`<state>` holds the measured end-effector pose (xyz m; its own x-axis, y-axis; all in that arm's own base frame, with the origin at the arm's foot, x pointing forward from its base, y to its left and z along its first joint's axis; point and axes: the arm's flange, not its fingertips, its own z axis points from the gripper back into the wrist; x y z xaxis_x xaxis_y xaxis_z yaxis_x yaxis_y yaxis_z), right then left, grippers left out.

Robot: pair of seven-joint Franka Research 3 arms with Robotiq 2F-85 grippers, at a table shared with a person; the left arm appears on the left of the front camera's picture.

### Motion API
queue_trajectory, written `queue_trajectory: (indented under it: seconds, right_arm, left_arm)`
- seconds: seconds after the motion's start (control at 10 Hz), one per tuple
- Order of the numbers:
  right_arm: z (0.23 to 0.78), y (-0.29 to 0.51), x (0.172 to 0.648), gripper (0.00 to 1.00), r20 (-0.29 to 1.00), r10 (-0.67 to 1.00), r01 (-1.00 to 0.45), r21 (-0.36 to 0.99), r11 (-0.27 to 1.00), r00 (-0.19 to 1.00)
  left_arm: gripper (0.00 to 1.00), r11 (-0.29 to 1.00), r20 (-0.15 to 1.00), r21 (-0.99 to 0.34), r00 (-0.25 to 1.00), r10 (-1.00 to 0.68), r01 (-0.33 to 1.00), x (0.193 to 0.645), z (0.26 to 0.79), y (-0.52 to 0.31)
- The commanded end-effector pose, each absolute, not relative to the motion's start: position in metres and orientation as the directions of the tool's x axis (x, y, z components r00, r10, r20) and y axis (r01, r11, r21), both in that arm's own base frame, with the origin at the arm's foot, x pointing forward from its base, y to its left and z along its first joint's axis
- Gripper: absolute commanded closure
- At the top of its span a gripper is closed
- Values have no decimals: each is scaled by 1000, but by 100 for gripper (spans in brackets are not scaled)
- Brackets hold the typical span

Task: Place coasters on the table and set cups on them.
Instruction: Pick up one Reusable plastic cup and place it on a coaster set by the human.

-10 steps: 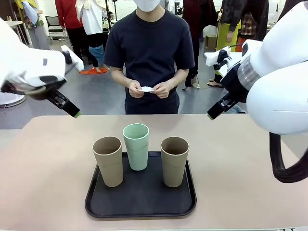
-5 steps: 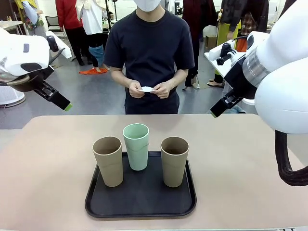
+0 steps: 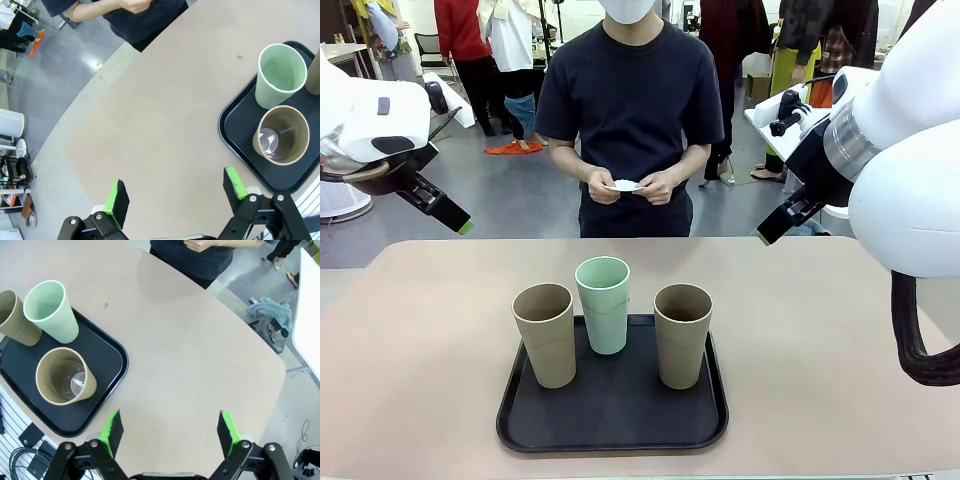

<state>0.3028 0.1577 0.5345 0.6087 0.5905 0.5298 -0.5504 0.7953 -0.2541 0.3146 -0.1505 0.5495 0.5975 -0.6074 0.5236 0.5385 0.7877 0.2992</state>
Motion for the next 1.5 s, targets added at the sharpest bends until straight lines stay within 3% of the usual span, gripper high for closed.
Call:
queue_trajectory:
  seconds: [0.0, 0.2, 0.3, 0.5, 0.8, 1.0, 1.4]
  right_arm:
    - [534, 145, 312, 0, 552, 528, -589, -80, 804, 646]
    - [534, 108, 330, 0, 590, 358, -602, 288, 744, 724]
    - [534, 84, 337, 0, 590, 266, -595, 477, 647, 762]
    - [527, 39, 345, 0, 561, 138, -544, 667, 509, 817]
    - [506, -18, 339, 0, 534, -6, -482, 768, 421, 846]
    - [493, -50, 327, 0, 497, -10, -451, 797, 402, 868]
    - [488, -116, 298, 0, 475, -94, -410, 829, 381, 875]
  left_arm:
    - [0, 818, 532, 107, 662, -528, 566, 323, 551, -143]
    - [0, 760, 538, -301, 761, -363, 576, 338, 557, -118]
    - [0, 690, 516, -482, 811, -275, 540, 345, 560, -101]
    - [0, 579, 436, -677, 881, -183, 455, 360, 560, -68]
    - [0, 434, 375, -827, 926, -45, 357, 368, 544, -1]
    - [0, 386, 331, -872, 944, 13, 300, 365, 530, 54]
    - [0, 290, 365, -900, 927, 91, 326, 327, 525, 149]
